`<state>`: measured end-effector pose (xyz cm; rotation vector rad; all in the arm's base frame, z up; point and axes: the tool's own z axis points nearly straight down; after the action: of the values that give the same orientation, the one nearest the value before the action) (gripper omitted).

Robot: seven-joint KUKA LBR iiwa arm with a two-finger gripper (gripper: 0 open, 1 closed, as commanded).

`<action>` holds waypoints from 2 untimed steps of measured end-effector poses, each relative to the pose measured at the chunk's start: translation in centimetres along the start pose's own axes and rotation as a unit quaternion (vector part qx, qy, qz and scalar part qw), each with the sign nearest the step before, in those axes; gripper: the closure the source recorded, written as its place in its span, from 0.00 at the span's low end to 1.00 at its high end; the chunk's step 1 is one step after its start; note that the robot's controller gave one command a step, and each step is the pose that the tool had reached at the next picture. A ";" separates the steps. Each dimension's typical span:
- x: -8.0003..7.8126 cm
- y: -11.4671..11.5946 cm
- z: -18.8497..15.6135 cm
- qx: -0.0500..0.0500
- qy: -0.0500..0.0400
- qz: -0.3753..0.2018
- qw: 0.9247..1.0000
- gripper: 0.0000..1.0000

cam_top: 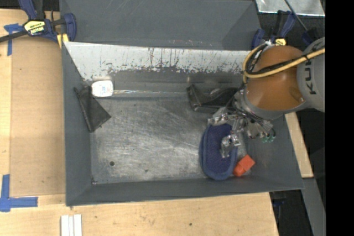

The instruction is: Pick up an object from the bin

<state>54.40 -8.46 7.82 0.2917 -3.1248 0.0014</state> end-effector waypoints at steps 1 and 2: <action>-1.0 1.9 -11.2 0.002 -0.006 -0.221 0.975 1.00; -2.3 2.5 -10.0 0.001 -0.004 -0.371 0.929 1.00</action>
Offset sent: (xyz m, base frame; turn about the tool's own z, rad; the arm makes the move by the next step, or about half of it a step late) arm 0.0050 0.0202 0.1103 -0.4460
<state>56.19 -5.54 17.76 1.4330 -2.8015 0.0014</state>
